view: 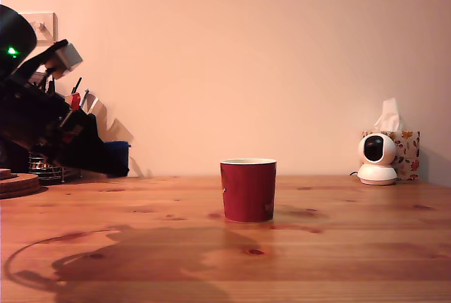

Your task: Pick up the coffee capsules on the table and drop them inside the coffee cup

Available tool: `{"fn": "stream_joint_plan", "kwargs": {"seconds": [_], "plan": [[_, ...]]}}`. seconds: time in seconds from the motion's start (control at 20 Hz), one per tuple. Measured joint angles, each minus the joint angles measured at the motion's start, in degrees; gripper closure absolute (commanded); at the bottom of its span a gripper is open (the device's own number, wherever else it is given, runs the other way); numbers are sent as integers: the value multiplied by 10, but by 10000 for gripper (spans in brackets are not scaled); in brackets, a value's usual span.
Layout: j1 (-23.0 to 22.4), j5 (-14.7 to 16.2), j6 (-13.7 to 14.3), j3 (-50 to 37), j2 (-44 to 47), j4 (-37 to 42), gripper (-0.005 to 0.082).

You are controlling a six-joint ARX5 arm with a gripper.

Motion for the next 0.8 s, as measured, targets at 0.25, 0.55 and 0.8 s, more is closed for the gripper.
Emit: {"fn": "stream_joint_plan", "kwargs": {"seconds": [0.25, 0.55, 0.8], "plan": [[-21, -5, 0, 15, 0, -27, 594], [-29, -18, 0, 47, 0, -46, 594], [-29, -21, -18, 47, 0, -50, 594]]}}
